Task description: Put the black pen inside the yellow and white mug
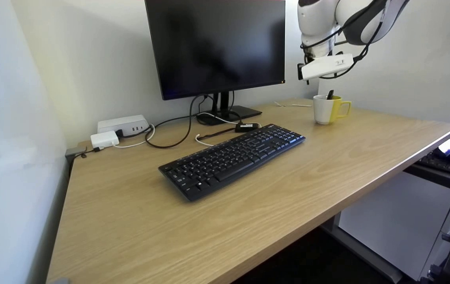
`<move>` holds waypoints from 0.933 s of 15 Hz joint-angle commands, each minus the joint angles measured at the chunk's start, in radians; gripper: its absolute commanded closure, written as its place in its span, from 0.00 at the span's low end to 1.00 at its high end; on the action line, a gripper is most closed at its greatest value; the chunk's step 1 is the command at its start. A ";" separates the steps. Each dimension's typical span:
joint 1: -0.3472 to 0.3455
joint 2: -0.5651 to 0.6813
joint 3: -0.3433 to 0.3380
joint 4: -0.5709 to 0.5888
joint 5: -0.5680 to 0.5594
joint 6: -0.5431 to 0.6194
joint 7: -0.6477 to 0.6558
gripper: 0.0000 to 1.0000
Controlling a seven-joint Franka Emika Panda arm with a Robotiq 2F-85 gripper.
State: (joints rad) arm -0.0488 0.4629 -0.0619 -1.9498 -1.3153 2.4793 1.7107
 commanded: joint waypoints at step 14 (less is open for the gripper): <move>-0.491 -0.296 0.570 -0.269 1.032 -0.095 -1.259 0.00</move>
State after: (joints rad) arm -0.4297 0.2024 0.3836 -2.2180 -0.4366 2.4837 0.6457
